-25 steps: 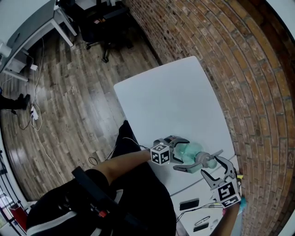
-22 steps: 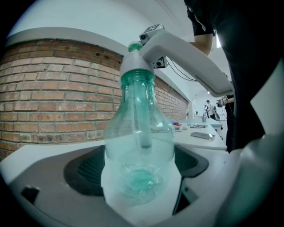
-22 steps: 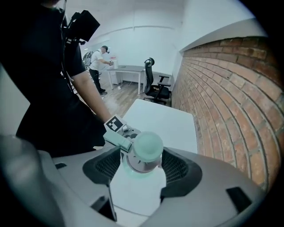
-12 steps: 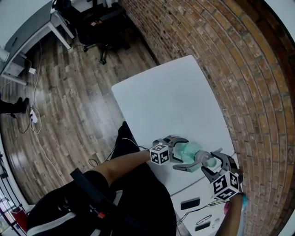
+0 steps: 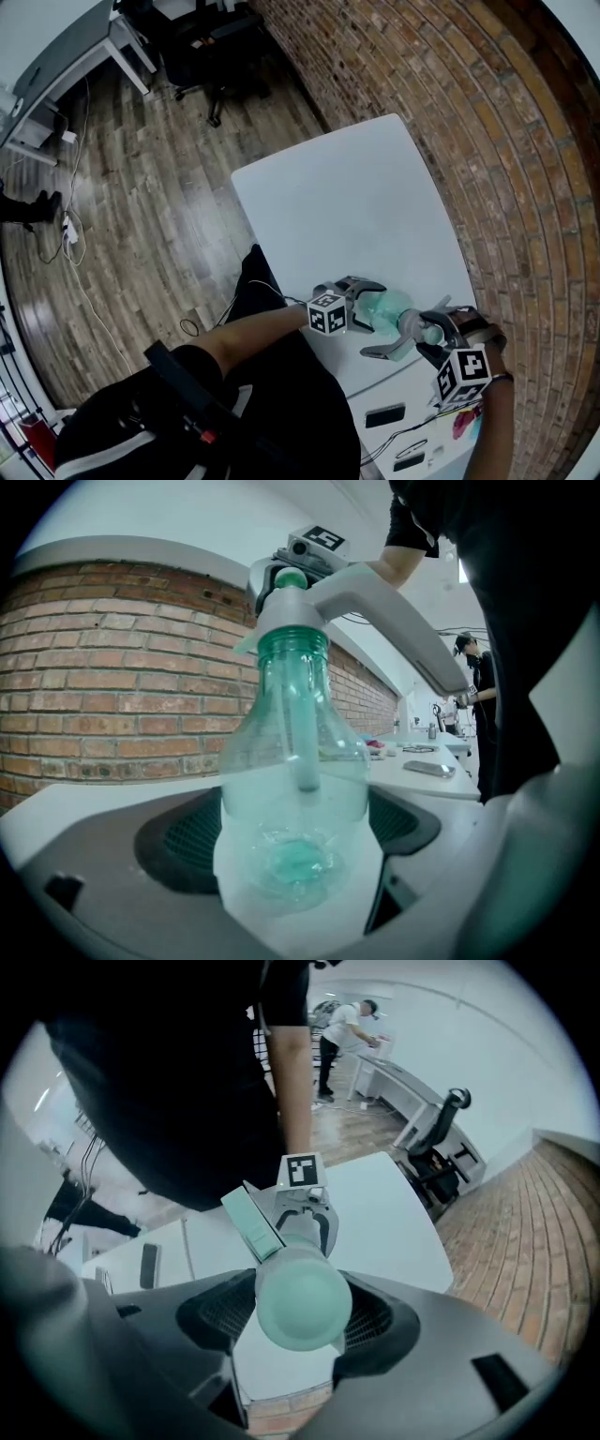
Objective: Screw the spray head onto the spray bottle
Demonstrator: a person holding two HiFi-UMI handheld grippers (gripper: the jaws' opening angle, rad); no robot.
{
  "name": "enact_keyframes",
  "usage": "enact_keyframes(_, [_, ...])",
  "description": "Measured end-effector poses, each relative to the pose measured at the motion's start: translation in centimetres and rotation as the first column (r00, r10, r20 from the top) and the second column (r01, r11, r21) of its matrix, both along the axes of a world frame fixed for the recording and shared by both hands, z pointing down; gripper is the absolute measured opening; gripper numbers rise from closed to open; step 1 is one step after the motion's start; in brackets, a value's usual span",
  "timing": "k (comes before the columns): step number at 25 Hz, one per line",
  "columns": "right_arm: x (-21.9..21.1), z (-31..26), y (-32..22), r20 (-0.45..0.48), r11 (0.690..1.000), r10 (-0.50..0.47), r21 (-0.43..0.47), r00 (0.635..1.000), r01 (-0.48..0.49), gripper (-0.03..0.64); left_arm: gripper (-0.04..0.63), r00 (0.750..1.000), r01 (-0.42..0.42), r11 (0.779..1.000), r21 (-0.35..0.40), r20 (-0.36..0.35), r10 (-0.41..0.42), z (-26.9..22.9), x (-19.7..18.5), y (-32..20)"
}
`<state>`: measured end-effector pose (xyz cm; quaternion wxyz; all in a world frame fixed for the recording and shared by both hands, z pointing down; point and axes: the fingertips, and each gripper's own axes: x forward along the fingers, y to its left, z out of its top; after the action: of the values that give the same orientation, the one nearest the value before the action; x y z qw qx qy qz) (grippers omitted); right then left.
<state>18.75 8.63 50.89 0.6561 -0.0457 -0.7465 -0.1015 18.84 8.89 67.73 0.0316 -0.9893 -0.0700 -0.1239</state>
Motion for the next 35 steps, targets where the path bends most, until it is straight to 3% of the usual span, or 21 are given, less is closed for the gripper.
enact_keyframes(4, [0.4, 0.3, 0.4, -0.052, 0.980, -0.199, -0.023, 0.979, 0.198, 0.272, 0.489, 1.000, 0.003, 1.000, -0.003, 0.017, -0.003, 0.0, 0.2, 0.0])
enact_keyframes(9, [0.3, 0.5, 0.3, -0.083, 0.976, -0.217, -0.022, 0.973, 0.216, 0.272, 0.476, 1.000, 0.010, 1.000, -0.014, 0.021, -0.010, -0.2, -0.6, -0.2])
enact_keyframes(13, [0.2, 0.0, 0.3, -0.033, 0.998, -0.067, 0.012, 0.997, 0.067, 0.272, 0.476, 1.000, 0.010, 1.000, -0.025, -0.021, -0.010, -2.1, -0.8, -0.3])
enact_keyframes(18, [1.3, -2.1, 0.5, 0.063, 0.993, 0.103, 0.053, 0.993, -0.106, 0.272, 0.476, 0.999, -0.023, 1.000, -0.012, -0.045, 0.022, -4.0, -0.6, -0.2])
enact_keyframes(21, [1.9, -4.0, 0.4, 0.167, 0.963, 0.245, 0.074, 0.955, -0.259, 0.272, 0.476, 0.998, -0.031, 1.000, 0.000, -0.048, 0.031, -4.6, -0.3, -0.2])
enact_keyframes(23, [1.9, -5.3, 0.8, 0.264, 0.933, 0.330, 0.056, 0.906, -0.356, 0.272, 0.476, 0.998, -0.035, 0.999, -0.001, -0.054, 0.034, -4.9, -0.1, -0.1])
enact_keyframes(24, [1.9, -5.9, 0.9, 0.322, 0.913, 0.375, 0.037, 0.869, -0.407, 0.272, 0.476, 0.998, -0.034, 0.999, -0.007, -0.061, 0.034, -5.1, 0.0, -0.1])
enact_keyframes(26, [1.9, -7.3, 1.1, 0.446, 0.854, 0.473, -0.022, 0.760, -0.519, 0.272, 0.476, 0.996, -0.032, 0.999, -0.018, -0.080, 0.030, -5.8, 0.3, -0.1])
enact_keyframes(29, [2.1, -8.4, 0.8, 0.556, 0.727, 0.606, -0.098, 0.568, -0.680, 0.272, 0.476, 0.994, -0.034, 0.999, -0.026, -0.100, 0.031, -6.8, 0.9, 0.0])
enact_keyframes(30, [2.3, -8.3, 0.7, 0.570, 0.669, 0.649, -0.112, 0.504, -0.735, 0.272, 0.476, 0.994, -0.033, 0.999, -0.030, -0.104, 0.030, -7.0, 1.1, 0.0])
enact_keyframes(32, [2.4, -7.9, 0.7, 0.585, 0.521, 0.735, -0.165, 0.342, -0.838, 0.272, 0.476, 0.993, -0.029, 0.999, -0.036, -0.111, 0.025, -7.4, 1.4, -0.1])
enact_keyframes(35, [1.5, -7.8, 0.8, 0.581, 0.261, 0.813, -0.302, 0.040, -0.917, 0.272, 0.469, 0.993, -0.038, 0.999, -0.028, -0.111, 0.035, -7.9, 1.7, 0.0])
